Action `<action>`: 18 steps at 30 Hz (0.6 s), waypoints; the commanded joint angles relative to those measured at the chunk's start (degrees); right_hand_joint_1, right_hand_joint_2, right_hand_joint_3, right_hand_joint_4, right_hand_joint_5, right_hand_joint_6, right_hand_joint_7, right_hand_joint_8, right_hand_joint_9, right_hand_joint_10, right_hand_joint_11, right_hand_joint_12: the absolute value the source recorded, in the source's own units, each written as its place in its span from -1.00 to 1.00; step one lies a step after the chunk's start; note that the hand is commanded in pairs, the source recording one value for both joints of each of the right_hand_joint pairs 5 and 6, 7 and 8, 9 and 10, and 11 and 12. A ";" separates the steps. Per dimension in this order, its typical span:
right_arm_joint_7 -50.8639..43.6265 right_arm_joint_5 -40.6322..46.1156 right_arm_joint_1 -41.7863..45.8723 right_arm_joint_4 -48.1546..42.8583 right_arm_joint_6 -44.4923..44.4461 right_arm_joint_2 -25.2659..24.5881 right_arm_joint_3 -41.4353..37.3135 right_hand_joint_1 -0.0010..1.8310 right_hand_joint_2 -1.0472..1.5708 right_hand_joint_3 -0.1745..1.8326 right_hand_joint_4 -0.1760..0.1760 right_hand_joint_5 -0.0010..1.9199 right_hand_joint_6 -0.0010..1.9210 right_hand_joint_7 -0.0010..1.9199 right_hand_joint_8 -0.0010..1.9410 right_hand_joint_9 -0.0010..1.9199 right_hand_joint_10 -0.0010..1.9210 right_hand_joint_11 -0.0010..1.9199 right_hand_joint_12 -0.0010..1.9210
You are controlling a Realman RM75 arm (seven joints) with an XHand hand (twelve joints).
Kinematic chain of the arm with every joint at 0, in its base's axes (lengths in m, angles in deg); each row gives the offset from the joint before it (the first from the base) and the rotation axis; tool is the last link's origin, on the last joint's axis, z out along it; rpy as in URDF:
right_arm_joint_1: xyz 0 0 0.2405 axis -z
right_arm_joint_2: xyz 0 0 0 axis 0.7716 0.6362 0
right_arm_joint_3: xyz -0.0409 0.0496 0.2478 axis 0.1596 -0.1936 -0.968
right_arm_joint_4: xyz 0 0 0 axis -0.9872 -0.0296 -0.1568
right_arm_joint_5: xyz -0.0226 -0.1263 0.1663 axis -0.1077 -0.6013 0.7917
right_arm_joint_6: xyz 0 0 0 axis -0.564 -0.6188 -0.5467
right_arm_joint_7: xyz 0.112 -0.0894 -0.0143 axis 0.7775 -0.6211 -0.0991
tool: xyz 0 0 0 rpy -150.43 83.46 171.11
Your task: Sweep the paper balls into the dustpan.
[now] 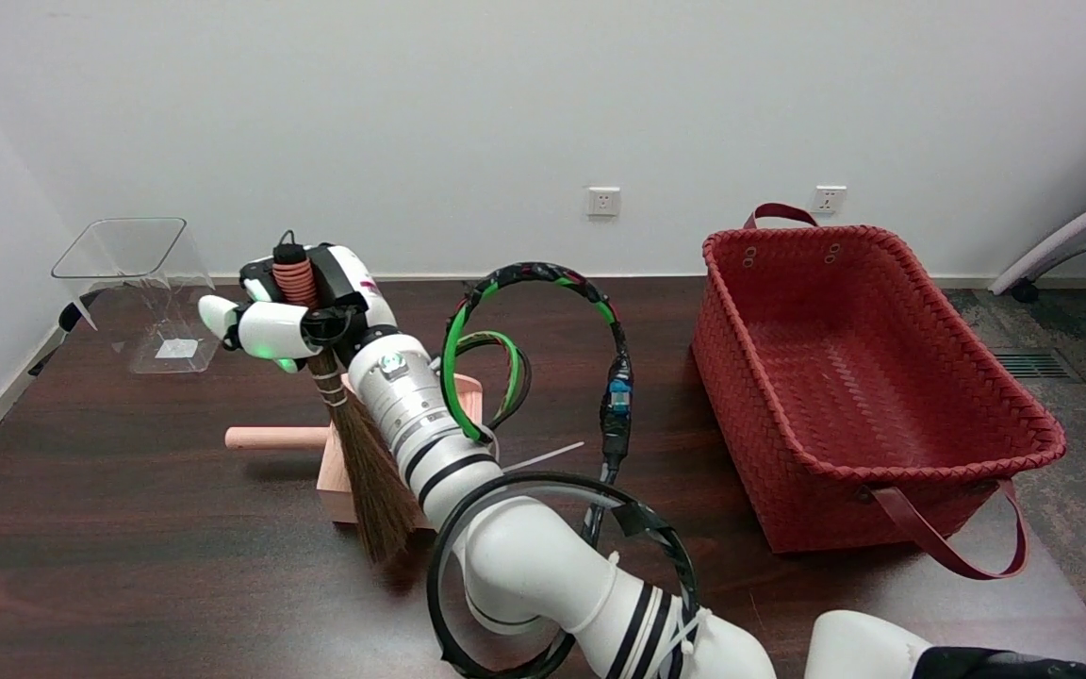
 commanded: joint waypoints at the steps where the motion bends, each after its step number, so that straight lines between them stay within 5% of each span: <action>1: -0.10 0.56 -2.29 3.45 1.56 0.11 2.04 0.42 0.67 -0.31 0.00 1.00 1.00 1.00 0.98 1.00 1.00 1.00 1.00; 18: -0.66 0.54 -5.40 3.63 1.48 0.95 2.24 0.41 0.69 -0.33 0.00 1.00 1.00 1.00 0.98 1.00 1.00 1.00 1.00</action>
